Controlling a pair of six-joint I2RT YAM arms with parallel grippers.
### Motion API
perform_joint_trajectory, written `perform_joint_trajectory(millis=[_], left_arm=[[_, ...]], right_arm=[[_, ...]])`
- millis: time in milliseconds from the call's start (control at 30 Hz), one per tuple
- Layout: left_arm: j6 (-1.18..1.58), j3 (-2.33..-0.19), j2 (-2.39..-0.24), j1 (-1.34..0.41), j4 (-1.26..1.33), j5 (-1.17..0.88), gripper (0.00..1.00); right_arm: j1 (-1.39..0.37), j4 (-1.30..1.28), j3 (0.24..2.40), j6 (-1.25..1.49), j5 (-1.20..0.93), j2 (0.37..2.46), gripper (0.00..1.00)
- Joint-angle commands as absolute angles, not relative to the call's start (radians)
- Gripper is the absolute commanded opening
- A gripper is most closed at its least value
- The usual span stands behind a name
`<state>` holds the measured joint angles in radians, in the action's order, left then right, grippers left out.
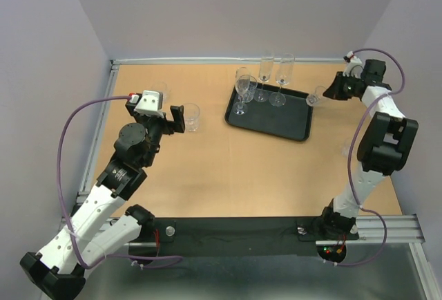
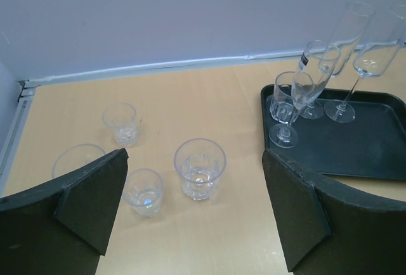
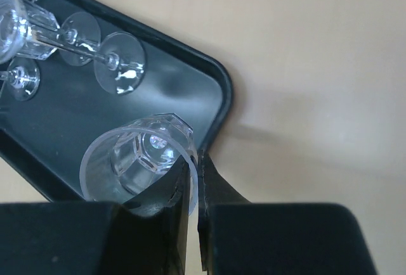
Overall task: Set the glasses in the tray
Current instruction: Place the glass into the tray
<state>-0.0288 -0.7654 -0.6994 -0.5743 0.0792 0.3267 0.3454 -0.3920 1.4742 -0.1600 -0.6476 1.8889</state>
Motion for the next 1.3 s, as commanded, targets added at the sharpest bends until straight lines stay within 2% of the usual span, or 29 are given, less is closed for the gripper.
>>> perform_joint_trajectory(millis=[0, 333, 1033, 1267], left_arm=[[-0.035, -0.759, -0.701, -0.571, 0.138, 0.347, 0.99], [-0.037, -0.758, -0.713, -0.569, 0.138, 0.356, 0.99], [-0.037, -0.759, -0.715, -0.569, 0.138, 0.354, 0.99], [-0.037, -0.758, -0.715, -0.568, 0.138, 0.354, 0.99]], right_arm=[[0.273, -0.393, 1.581, -0.164, -0.603, 1.94, 0.03], [0.103, -0.439, 1.733, -0.193, -0.465, 2.078, 0.04], [0.049, -0.462, 1.841, -0.204, -0.281, 2.169, 0.06], [0.043, -0.465, 1.844, -0.209, -0.276, 2.175, 0.15]])
